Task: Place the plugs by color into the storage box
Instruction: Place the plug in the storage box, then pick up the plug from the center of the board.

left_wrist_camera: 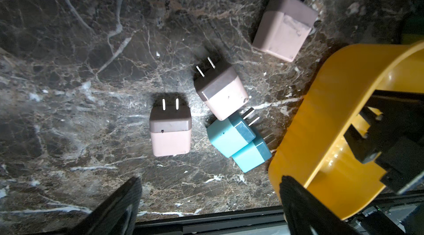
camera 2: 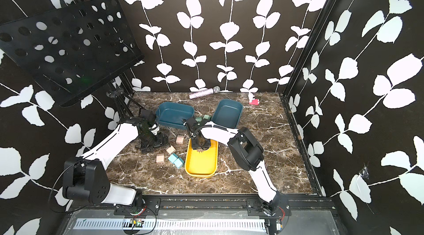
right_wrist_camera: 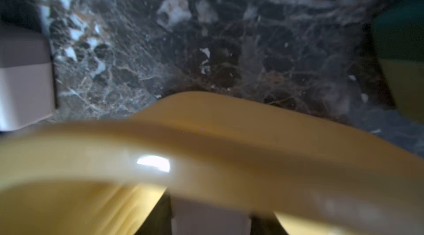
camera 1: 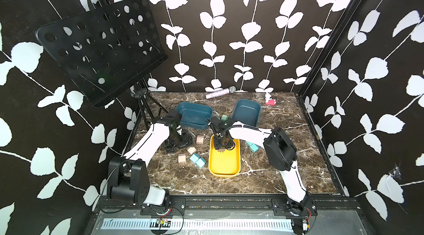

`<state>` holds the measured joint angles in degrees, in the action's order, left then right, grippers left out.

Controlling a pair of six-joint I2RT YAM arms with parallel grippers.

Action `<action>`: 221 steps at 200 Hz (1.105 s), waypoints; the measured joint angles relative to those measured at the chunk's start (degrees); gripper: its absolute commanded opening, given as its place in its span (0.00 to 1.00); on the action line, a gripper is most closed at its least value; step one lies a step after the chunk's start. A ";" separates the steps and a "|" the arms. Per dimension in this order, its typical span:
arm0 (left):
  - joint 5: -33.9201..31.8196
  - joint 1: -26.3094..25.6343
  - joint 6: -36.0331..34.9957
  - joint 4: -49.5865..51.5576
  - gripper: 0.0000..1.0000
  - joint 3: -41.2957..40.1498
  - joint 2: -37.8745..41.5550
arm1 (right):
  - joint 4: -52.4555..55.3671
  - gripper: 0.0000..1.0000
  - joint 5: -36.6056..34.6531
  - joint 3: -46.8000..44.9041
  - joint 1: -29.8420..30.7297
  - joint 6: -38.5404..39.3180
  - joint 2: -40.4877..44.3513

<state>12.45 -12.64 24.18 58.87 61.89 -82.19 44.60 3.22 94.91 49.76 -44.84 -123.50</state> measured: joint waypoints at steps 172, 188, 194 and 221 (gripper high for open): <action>0.13 -6.86 -10.84 -4.76 0.83 13.20 -20.41 | -0.24 0.82 -1.75 -12.11 -1.07 -1.92 25.33; -0.11 -7.10 -10.97 -5.55 0.82 13.46 -22.47 | -0.48 0.82 -2.58 -16.22 -1.49 -3.41 28.94; -0.15 -7.23 -11.17 -5.70 0.82 13.86 -23.26 | -0.68 0.82 -2.75 -17.79 -1.57 -3.98 29.90; -1.14 -7.89 -11.89 -6.82 0.77 16.22 -26.40 | -0.83 0.83 -3.45 -23.80 -1.92 -6.10 33.00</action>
<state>11.31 -20.53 12.29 52.05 78.11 -108.60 43.77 -0.23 71.11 47.83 -50.94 -90.50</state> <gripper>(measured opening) 0.793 0.824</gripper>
